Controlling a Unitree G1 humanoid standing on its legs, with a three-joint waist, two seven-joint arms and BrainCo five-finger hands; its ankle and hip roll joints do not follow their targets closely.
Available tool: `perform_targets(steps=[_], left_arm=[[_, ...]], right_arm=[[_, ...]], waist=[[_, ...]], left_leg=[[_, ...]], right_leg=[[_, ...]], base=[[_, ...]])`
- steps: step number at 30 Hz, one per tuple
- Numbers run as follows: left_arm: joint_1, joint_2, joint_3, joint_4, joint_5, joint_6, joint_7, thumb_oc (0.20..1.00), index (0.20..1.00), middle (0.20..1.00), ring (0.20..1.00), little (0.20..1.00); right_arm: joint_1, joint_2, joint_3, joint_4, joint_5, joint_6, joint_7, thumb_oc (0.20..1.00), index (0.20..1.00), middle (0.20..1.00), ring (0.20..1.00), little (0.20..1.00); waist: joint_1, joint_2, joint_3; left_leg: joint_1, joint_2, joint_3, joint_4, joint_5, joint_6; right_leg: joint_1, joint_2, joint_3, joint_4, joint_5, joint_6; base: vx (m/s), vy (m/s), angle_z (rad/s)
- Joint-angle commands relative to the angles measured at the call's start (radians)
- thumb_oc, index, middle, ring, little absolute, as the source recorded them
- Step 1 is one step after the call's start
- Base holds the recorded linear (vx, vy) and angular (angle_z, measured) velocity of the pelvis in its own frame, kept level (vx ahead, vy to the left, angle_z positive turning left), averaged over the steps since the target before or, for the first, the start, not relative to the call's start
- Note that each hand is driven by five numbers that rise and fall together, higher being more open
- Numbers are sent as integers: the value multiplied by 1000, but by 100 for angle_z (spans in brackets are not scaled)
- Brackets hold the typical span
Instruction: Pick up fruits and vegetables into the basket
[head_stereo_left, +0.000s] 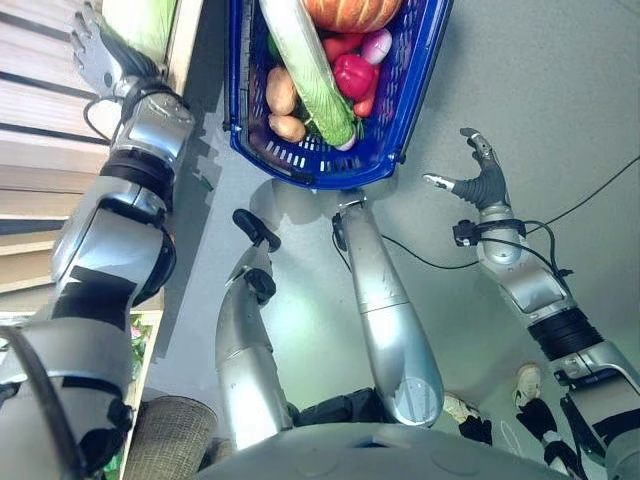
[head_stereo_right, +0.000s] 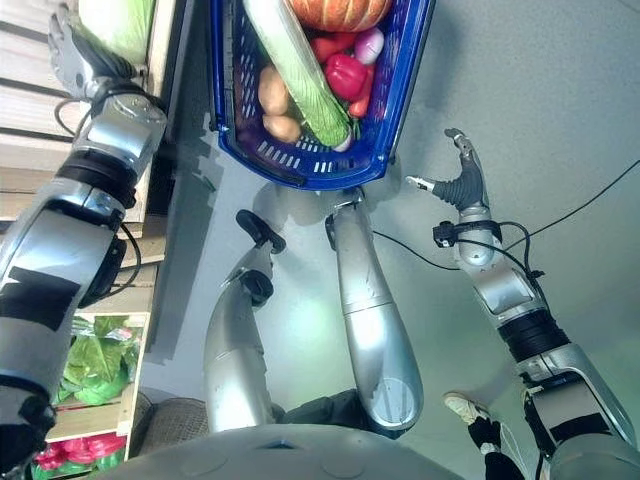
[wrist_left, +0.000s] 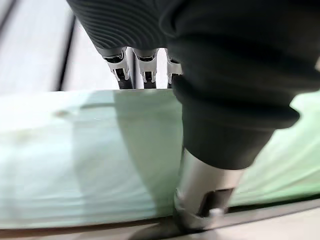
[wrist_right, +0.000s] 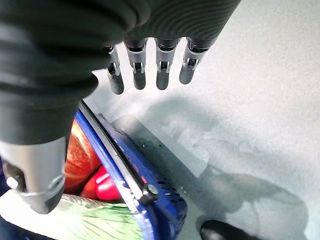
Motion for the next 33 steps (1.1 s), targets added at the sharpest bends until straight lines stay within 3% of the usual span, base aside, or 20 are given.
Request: perform_targets(steps=[1,3,10,14,16,18,21,24,28,33], left_arm=[[20,-1,22,81,-155,-77,-99,1000,1000,1000,1000,1000],[32,-19,32,104,-278,-106,-184,1000,1000,1000,1000,1000],[61,-32,53,127,-459,-132,-343,1000,1000,1000,1000,1000],[96,-45,65,130,-574,-38,-540,1000,1000,1000,1000,1000],[112,-46,72,131,-597,12,-569,1000,1000,1000,1000,1000],[130,-40,75,145,-559,75,-583,1000,1000,1000,1000,1000],[143,-33,75,153,-513,105,-571,1000,1000,1000,1000,1000],[146,-21,55,181,-351,165,-582,1000,1000,1000,1000,1000],[139,-11,3,201,-160,210,-572,1000,1000,1000,1000,1000],[113,-10,-52,231,-35,243,-550,1000,1000,1000,1000,1000]], right_arm=[[44,46,4,-24,100,-26,39,1000,1000,1000,1000,1000],[43,68,1,-19,172,-11,79,1000,1000,1000,1000,1000],[49,101,-13,-26,300,7,143,1000,1000,1000,1000,1000],[53,102,-36,-30,322,23,162,1000,1000,1000,1000,1000],[56,96,-46,-40,330,33,169,1000,1000,1000,1000,1000],[57,87,-59,-46,333,50,179,1000,1000,1000,1000,1000],[61,76,-67,-55,349,60,188,1000,1000,1000,1000,1000],[62,61,-73,-56,377,65,207,1000,1000,1000,1000,1000],[64,48,-68,-51,413,57,224,1000,1000,1000,1000,1000],[65,42,-56,-40,444,35,236,1000,1000,1000,1000,1000]], waist=[[-24,-47,-44],[-25,-50,-44],[-24,-64,-44],[-28,-66,-44],[-29,-65,-44],[-32,-65,-44],[-32,-64,-44],[-35,-65,-44],[-41,-63,-44],[-50,-63,-44]], left_leg=[[-11,4,22,140,-127,6],[-16,5,23,145,-127,7],[-35,11,18,160,-129,12],[-41,11,19,169,-133,15],[-39,11,20,167,-132,15],[-39,10,19,167,-131,14],[-39,8,18,168,-131,15],[-37,10,20,166,-128,14],[-34,12,24,162,-125,11],[-27,16,34,157,-124,7]], right_leg=[[51,32,16,-45,-28,63],[48,34,16,-46,-27,62],[40,41,10,-45,-22,60],[34,43,11,-43,-20,55],[35,44,12,-45,-19,54],[34,44,14,-45,-18,52],[35,44,15,-46,-18,49],[35,43,16,-45,-21,44],[33,43,20,-44,-19,39],[34,44,25,-49,-19,36]], base=[[7,-31,-3],[6,-15,1],[7,-26,1],[0,0,0],[10,18,0],[20,51,-1],[11,24,-5],[10,40,-9],[11,31,-9],[3,8,-3]])
